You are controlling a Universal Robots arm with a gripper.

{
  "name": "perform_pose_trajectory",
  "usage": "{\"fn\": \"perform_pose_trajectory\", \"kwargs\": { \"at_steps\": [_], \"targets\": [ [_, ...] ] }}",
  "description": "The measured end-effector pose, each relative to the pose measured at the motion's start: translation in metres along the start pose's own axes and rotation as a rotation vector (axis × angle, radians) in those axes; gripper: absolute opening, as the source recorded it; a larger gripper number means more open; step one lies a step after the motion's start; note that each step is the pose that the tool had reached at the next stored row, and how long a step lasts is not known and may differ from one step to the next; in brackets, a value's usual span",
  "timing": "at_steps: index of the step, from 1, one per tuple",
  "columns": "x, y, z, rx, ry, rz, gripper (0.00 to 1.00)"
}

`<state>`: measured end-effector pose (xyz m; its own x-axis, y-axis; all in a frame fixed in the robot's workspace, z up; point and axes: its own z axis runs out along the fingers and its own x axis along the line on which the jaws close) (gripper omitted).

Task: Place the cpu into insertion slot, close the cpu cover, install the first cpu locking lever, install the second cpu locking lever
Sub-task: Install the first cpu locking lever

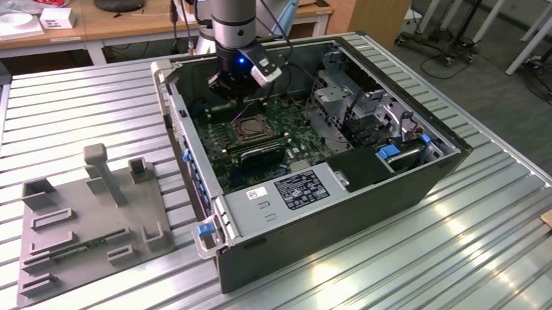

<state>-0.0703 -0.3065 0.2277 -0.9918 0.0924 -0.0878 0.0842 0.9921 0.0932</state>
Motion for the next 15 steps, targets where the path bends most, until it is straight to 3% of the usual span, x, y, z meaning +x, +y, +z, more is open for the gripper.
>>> {"fn": "perform_pose_trajectory", "kwargs": {
  "at_steps": [11,15],
  "targets": [
    [-0.0002,0.0006,0.0002,-0.0001,0.0014,0.0,0.11],
    [-0.0034,0.0009,0.0006,-0.0002,0.0014,0.0,0.11]
  ]
}}
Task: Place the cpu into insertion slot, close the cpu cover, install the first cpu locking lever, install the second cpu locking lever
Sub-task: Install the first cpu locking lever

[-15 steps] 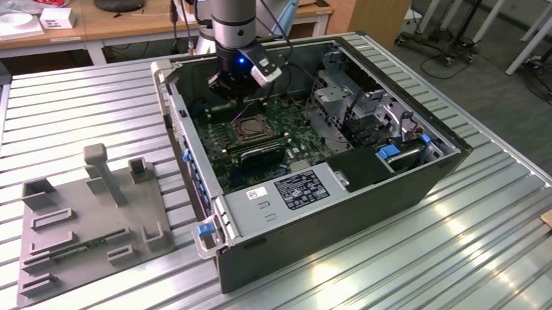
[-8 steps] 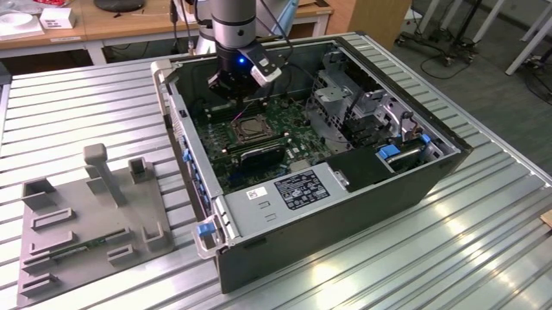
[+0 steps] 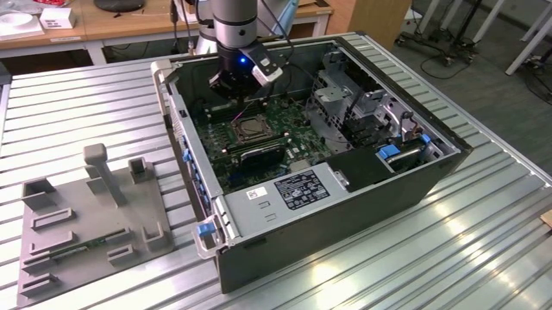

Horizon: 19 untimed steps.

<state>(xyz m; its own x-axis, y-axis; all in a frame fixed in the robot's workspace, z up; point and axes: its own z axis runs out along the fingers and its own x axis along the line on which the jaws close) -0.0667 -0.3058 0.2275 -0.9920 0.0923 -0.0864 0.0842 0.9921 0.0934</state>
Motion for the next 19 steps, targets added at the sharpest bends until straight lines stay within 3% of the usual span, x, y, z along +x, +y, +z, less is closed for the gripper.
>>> {"fn": "perform_pose_trajectory", "kwargs": {
  "at_steps": [19],
  "targets": [
    [-0.0057,0.0042,0.003,0.0,0.0001,0.0,0.11]
  ]
}}
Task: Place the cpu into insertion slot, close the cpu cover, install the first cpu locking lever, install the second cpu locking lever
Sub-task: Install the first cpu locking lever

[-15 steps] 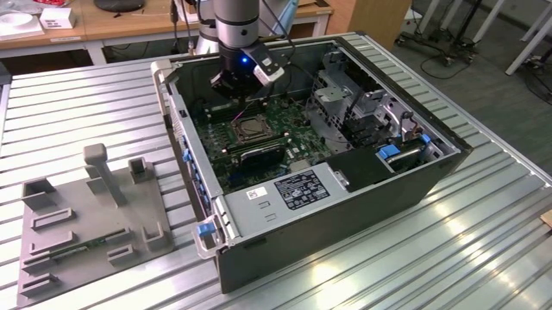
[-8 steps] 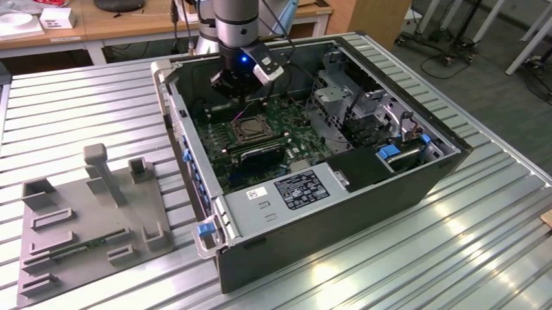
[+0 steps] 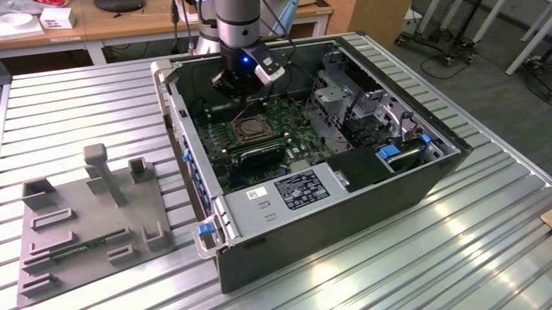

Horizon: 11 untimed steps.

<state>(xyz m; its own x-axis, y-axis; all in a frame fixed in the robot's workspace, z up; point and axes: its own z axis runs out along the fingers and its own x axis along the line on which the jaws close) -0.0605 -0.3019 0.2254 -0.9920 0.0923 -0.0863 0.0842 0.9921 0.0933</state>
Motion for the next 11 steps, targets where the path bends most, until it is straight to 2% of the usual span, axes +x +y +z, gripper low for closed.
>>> {"fn": "perform_pose_trajectory", "kwargs": {
  "at_steps": [5,11],
  "targets": [
    [-0.0011,-0.0002,0.003,0.0,0.0,0.0,0.11],
    [-0.0012,-0.0002,0.0032,0.0011,-0.0001,0.0,0.11]
  ]
}}
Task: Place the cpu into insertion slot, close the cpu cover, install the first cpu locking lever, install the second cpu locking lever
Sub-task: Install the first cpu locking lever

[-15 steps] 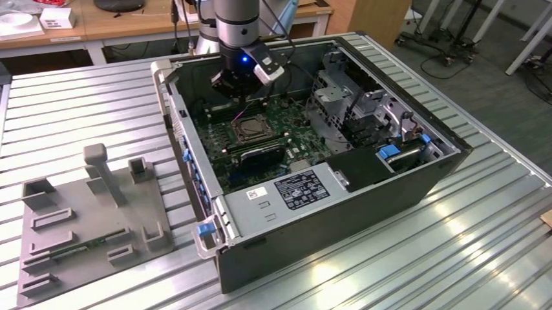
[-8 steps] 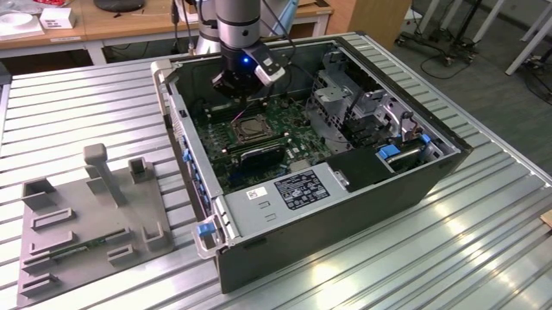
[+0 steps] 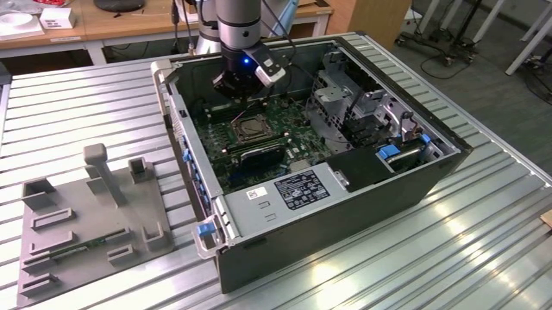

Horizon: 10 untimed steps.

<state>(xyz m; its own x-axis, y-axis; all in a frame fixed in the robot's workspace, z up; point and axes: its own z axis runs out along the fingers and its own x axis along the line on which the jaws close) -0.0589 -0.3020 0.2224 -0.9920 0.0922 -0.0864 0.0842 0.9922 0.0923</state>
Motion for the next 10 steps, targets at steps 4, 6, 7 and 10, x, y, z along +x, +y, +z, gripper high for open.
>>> {"fn": "perform_pose_trajectory", "kwargs": {
  "at_steps": [4,6,7,10],
  "targets": [
    [-0.0018,0.0001,0.0009,0.0004,0.0004,0.0,0.11],
    [-0.003,0.0001,0.0018,0.0002,0.0005,0.0,0.11],
    [-0.0031,0.0001,0.0022,0.0003,0.0005,0.0,0.11],
    [-0.0029,-0.0001,0.0049,0.0033,0.0003,0.0,0.11]
  ]
}}
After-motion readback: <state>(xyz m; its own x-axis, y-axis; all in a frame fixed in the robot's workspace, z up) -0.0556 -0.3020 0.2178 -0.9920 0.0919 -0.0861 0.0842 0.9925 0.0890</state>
